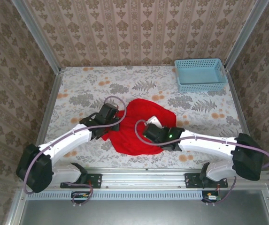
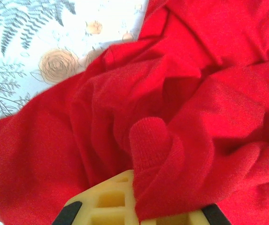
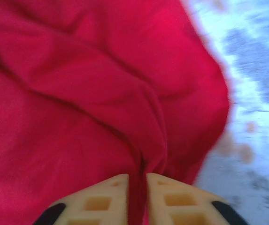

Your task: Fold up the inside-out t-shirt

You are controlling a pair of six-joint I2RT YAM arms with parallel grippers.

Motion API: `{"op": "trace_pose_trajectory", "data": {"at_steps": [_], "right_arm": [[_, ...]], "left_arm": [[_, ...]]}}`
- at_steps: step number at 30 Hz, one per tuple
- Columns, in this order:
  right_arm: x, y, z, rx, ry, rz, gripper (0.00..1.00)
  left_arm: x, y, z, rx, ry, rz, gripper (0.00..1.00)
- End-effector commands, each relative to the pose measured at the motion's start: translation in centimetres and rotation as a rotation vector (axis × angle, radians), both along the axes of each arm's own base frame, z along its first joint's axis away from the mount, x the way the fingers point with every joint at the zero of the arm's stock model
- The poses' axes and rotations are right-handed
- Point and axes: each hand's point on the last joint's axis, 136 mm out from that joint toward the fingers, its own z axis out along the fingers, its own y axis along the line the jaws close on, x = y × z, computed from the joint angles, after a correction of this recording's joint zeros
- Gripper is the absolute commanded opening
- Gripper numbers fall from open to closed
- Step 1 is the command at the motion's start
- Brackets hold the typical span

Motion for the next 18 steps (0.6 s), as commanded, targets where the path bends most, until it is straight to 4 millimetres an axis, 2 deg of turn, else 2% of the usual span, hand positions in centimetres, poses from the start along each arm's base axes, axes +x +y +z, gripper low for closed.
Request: {"op": "trace_pose_trajectory", "data": {"at_steps": [1, 3, 5, 8, 10, 12, 14, 18], "right_arm": [[-2.5, 5.2, 0.9, 0.280, 0.112, 0.141, 0.28], [-2.4, 5.0, 2.4, 0.348, 0.083, 0.135, 0.31], [-1.6, 3.9, 4.0, 0.415, 0.047, 0.094, 0.34], [0.4, 0.4, 5.3, 0.491, 0.011, -0.064, 0.35], [1.7, -2.5, 4.8, 0.512, 0.021, -0.200, 0.40], [2.3, -4.4, 3.6, 0.492, 0.051, -0.283, 0.45], [2.6, -4.8, 2.4, 0.475, 0.096, -0.312, 0.48], [2.8, -3.8, 0.6, 0.500, 0.165, -0.315, 0.52]], "left_arm": [[-0.4, 0.0, -0.7, 0.007, 0.013, -0.011, 0.00], [-0.5, 0.4, -1.0, 0.020, 0.012, -0.007, 0.00], [-0.7, 0.6, -1.2, 0.022, 0.011, -0.003, 0.00], [-0.9, 0.7, -1.3, 0.020, 0.011, -0.002, 0.00], [-0.9, 0.8, -1.4, 0.019, 0.011, 0.001, 0.00], [-1.0, 0.8, -1.4, 0.017, 0.010, 0.000, 0.00], [-1.0, 0.8, -1.4, 0.019, 0.009, 0.001, 0.00], [-0.9, 0.9, -1.3, 0.021, 0.008, 0.002, 0.00]]}}
